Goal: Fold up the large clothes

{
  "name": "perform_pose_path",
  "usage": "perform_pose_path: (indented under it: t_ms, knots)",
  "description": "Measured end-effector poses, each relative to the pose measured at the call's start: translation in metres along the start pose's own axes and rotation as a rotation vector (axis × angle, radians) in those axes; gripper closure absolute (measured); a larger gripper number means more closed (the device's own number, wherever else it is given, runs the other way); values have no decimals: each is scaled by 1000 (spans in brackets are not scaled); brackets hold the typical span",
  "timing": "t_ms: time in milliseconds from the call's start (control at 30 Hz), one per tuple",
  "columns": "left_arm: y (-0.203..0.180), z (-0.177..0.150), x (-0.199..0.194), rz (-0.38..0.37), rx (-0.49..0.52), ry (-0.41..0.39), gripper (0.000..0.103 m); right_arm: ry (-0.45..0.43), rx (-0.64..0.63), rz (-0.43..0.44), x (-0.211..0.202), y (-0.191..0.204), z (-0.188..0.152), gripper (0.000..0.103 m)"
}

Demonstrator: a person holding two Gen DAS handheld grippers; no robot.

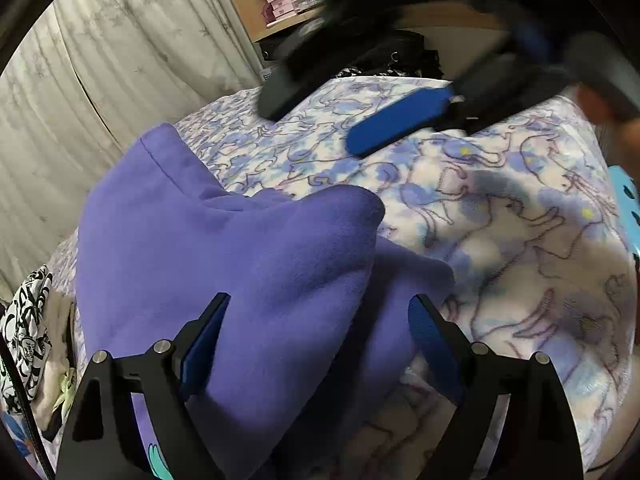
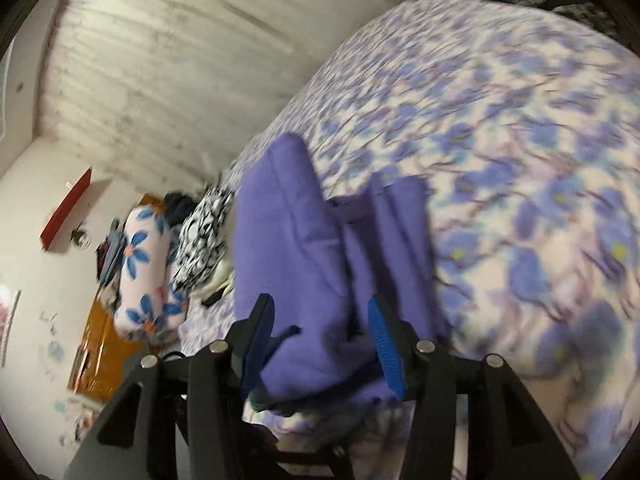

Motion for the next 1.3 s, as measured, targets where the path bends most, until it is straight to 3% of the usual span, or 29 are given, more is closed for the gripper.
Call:
perform_pose_path:
  t_ms: [200,467,567,667,800,867,967,1067,1300]
  knots:
    - [16,9,-21,-82,-118,-18,16,157,-10,27,39,0,-6,54]
    - [51,16,-53,-194,-244,-38,16,202,-28,25,49,-2,-12,54]
    - [82,20,-73,-164,-284,-91,16,216,-37,9,50,-5,-14,54]
    - [130,15,-81,-55,-366,-107,16,224,-48,0,50,-6,-17,54]
    - [213,-18,-62,93,-610,-52,16,217,-69,-2,51,-2,-17,54]
    - [246,-43,-46,111,-746,0,16,214,-92,-2,51,3,-16,54]
    - [268,-77,-11,71,-885,86,16,215,-117,-15,53,6,-13,54]
    - [274,-92,8,-27,-995,69,16,214,-128,-11,57,7,-9,54]
    - [266,-82,41,-118,-986,71,14,254,-60,45,87,-9,-4,43]
Point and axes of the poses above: each gripper's, at about its wrist camera, not at the fingertips, and x roughly the way its jaws point, y to its left, z to its top, the point moved 4 cm from there along x, roughly the way its jaws point, and after that the axes turned 13 degrees about -y, right-handed, at the moved point
